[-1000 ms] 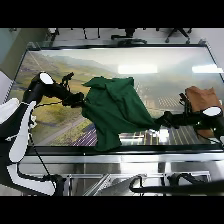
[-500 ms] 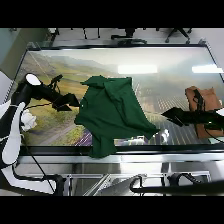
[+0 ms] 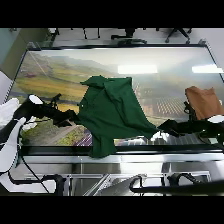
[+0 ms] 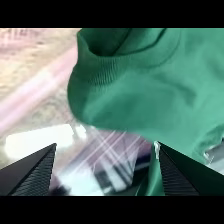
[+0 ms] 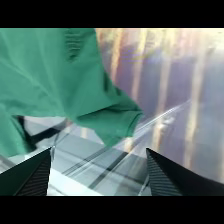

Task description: Fold the shirts.

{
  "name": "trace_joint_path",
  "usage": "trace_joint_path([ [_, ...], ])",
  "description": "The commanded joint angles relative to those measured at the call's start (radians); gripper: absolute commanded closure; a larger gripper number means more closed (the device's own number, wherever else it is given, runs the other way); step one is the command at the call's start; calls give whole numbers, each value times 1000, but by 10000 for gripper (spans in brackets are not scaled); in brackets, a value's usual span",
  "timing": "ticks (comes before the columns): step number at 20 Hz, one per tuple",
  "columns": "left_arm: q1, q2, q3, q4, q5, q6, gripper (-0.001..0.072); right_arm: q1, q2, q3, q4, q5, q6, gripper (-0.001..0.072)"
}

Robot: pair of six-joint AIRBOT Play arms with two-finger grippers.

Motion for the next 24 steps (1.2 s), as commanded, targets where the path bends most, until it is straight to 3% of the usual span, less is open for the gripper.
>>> trace_joint_path([
  [1, -52, -40, -35, -125, 150, 21, -2, 58, -56, -13, 1, -75, -19, 68],
  [3, -89, -63, -35, -171, 197, 23, 0, 126, -105, -13, 1, -121, -19, 70],
  [5, -116, -91, -35, -172, 199, 31, 238, 201, -157, -12, 1, -188, -19, 102],
  [8, -129, -119, -15, -172, 185, 50, 689, 255, -202, 14, 81, -232, -83, 570],
  [9, -129, -113, 3, -171, 164, 61, 689, 251, -200, 33, 143, -202, -109, 684],
  [15, -59, 127, 238, -172, 9, 64, 690, 121, -59, 368, 565, 176, -117, 687],
  [20, -10, 410, 597, -173, -86, 56, 690, -121, 80, 782, 886, 139, -131, 686],
  [24, 34, 580, 871, -171, -22, 44, 690, -236, 160, 1066, 900, 32, -186, 686],
])
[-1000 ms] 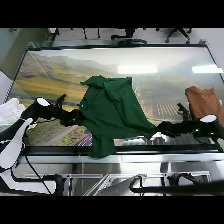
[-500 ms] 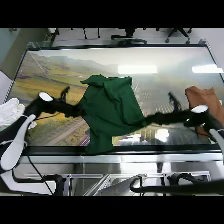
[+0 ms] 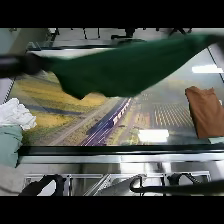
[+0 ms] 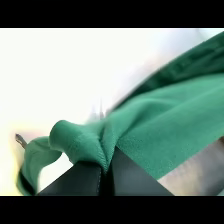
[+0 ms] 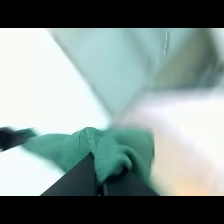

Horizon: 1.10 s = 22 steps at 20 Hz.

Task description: Fold the shirts.

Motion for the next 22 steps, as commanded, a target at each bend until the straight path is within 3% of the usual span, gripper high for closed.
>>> trace_joint_path([
  [1, 36, 151, 225, 9, 73, -8, 690, -78, 69, 234, 64, -100, -65, 686],
  [4, 61, 193, 322, 44, 129, -8, 690, -79, 92, 302, -10, -146, -118, 687],
  [6, 79, 183, 319, 42, 119, -8, 690, -79, 77, 300, -52, -93, -118, 687],
  [8, 67, 141, 239, 41, 80, -8, 690, -78, 40, 272, -50, -15, -113, 687],
  [13, -56, -79, -31, 44, 34, 3, 690, -59, -26, -6, -66, -13, -149, 687],
  [15, -85, -190, -123, 45, 63, 31, 690, 45, -83, -164, -115, -82, -206, 687],
  [18, -89, -350, -230, 45, 164, 48, 690, 288, -236, -331, -312, -344, -249, 687],
  [20, -69, -459, -249, 44, 239, 48, 690, 394, -386, -329, -379, -504, -249, 687],
  [22, -45, -544, -229, 41, 286, 48, 690, 439, -533, -267, -358, -565, -249, 687],
])
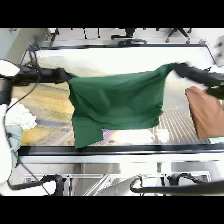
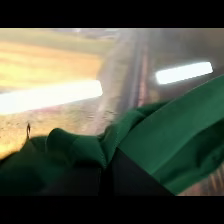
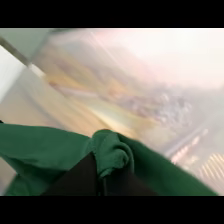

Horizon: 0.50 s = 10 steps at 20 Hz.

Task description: Fold the shirts.

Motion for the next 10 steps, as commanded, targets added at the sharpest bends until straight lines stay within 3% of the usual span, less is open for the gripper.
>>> trace_joint_path([
  [1, 26, -166, 16, -11, 87, 9, 690, 121, -248, 53, -47, -177, -16, 687],
  [4, 40, -263, 145, -11, 29, 4, 682, 119, -352, 163, 8, -161, -13, 672],
  [6, 59, -289, 227, -10, -52, 5, 665, 101, -338, 188, 1, -138, -13, 390],
  [8, 110, -291, 303, -8, -153, 4, 69, 50, -283, 192, -54, -54, -12, 379],
  [10, 175, -292, 362, -7, -275, -4, 67, -25, -216, 191, -186, 28, 109, 379],
])
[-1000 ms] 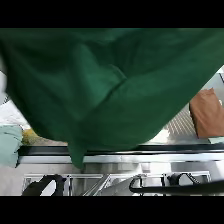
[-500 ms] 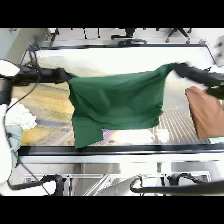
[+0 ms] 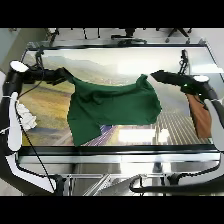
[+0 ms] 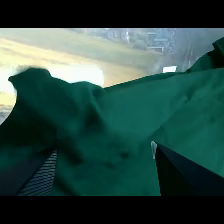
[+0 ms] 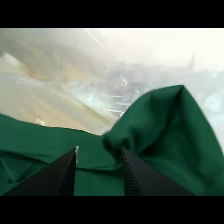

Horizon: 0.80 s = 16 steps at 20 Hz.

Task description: Fold the shirts.

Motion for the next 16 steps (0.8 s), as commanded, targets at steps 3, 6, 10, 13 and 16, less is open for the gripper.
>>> trace_joint_path([
  [3, 161, -12, 54, 2, -331, -17, 67, -160, 119, 11, -433, 255, 340, 326],
  [6, 220, 43, -167, 3, -332, -5, 67, -183, 129, -37, -603, 426, 452, 245],
  [10, 233, 87, -424, 97, -293, 21, 67, -182, 130, -203, -520, 432, 420, 246],
  [13, 220, 92, -531, 162, -210, 21, 67, -178, 130, -303, -496, 423, 401, 245],
  [16, 180, 92, -617, 102, -96, 27, 67, -163, 130, -370, -495, 388, 385, 245],
])
